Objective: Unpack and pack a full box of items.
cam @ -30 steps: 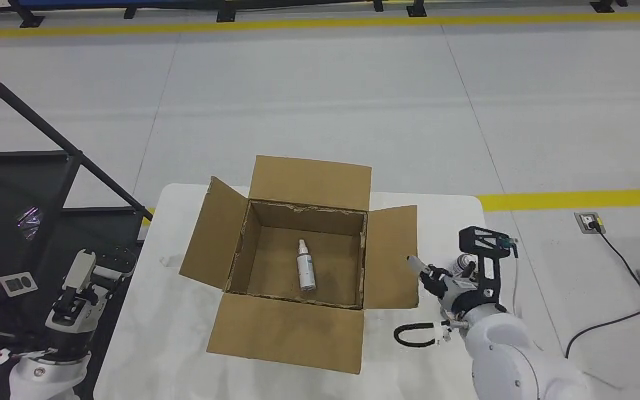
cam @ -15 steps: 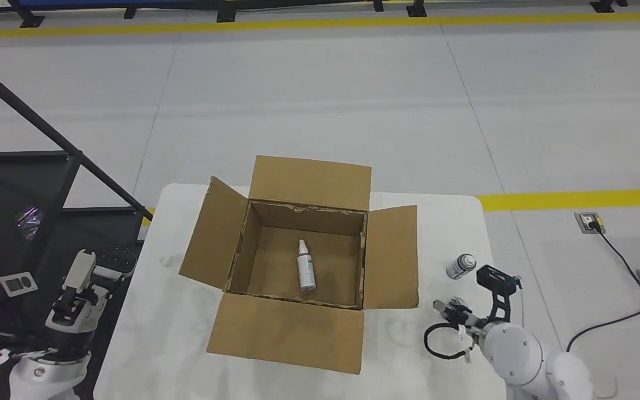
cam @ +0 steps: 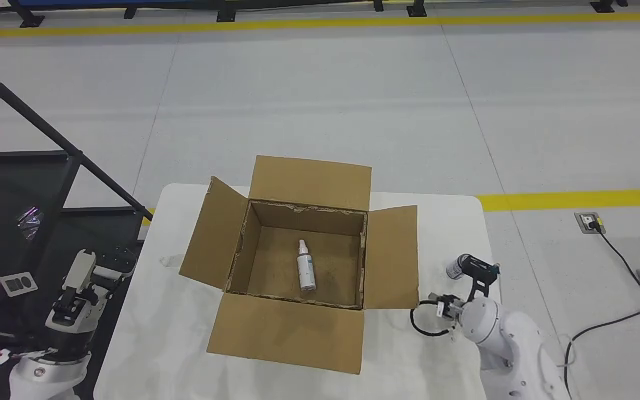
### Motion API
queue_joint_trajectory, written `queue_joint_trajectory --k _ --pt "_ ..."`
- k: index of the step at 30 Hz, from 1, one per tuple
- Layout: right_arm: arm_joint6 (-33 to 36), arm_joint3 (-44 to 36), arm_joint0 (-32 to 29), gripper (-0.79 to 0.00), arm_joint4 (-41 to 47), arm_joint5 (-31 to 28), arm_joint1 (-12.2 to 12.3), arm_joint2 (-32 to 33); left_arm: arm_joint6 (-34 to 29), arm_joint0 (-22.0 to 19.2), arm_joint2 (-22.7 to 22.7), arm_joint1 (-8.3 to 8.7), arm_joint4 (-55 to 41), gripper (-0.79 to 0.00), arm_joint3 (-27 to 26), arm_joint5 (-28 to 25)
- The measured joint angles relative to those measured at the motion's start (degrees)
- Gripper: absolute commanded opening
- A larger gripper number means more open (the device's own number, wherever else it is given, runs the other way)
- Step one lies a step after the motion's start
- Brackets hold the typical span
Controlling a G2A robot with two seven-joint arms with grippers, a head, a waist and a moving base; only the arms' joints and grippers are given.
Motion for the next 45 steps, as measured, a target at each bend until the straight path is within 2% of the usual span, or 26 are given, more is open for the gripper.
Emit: queue_joint_trajectory --k 1,2,5,6,11,17,24,27,30,33,36,38,42,45 --pt "0.0 0.5 0.3 -0.179 -0.1 0.0 -0.1 0.0 0.0 0.0 0.0 0.0 0.0 0.0 0.0 0.0" --pt "0.0 0.8 0.4 -0.28 -0.2 0.0 -0.2 0.0 0.0 0.0 0.0 0.0 0.0 0.0 0.0 0.0" --pt "-0.1 1.7 0.8 -0.483 -0.6 0.2 -0.4 0.1 0.0 0.0 0.0 0.0 0.0 0.0 0.0 0.0" --pt "-0.2 1.9 0.9 -0.576 -0.8 0.2 -0.5 0.1 0.0 0.0 0.0 0.0 0.0 0.0 0.0 0.0" --pt "-0.2 2.1 1.0 -0.779 -1.4 0.2 -0.9 0.2 0.0 0.0 0.0 0.0 0.0 0.0 0.0 0.0" --pt "-1.4 -0.8 -0.3 -0.785 -2.7 1.4 -1.3 0.8 0.0 0.0 0.0 0.0 0.0 0.0 0.0 0.0" --pt "-4.2 -11.8 -3.0 -0.785 -6.4 4.2 -1.8 1.2 0.0 0.0 0.0 0.0 0.0 0.0 0.0 0.0" --pt "-6.5 -18.9 -3.4 -0.785 -7.0 5.5 -2.1 0.0 0.0 0.0 0.0 0.0 0.0 0.0 0.0 0.0" --pt "-11.6 -26.0 -3.1 -0.785 -6.2 4.4 -2.5 -2.7 0.0 0.0 0.0 0.0 0.0 0.0 0.0 0.0" --pt "-17.1 -30.1 -1.0 -0.785 -4.9 0.6 -2.9 -8.0 0.0 0.0 0.0 0.0 0.0 0.0 0.0 0.0" --pt "-18.6 -28.2 3.4 -0.785 -4.3 -3.6 -3.4 -13.2 0.0 0.0 0.0 0.0 0.0 0.0 0.0 0.0" --pt "-16.8 -24.2 8.6 -0.785 -3.9 -7.3 -3.9 -17.6 0.0 0.0 0.0 0.0 0.0 0.0 0.0 0.0" --pt "-9.8 -11.3 21.6 -0.785 0.7 -13.6 -5.7 -26.1 0.0 0.0 0.0 0.0 0.0 0.0 0.0 0.0" --pt "-2.9 1.2 31.5 -0.785 4.1 -15.1 -7.7 -32.3 0.0 0.0 0.0 0.0 0.0 0.0 0.0 0.0"
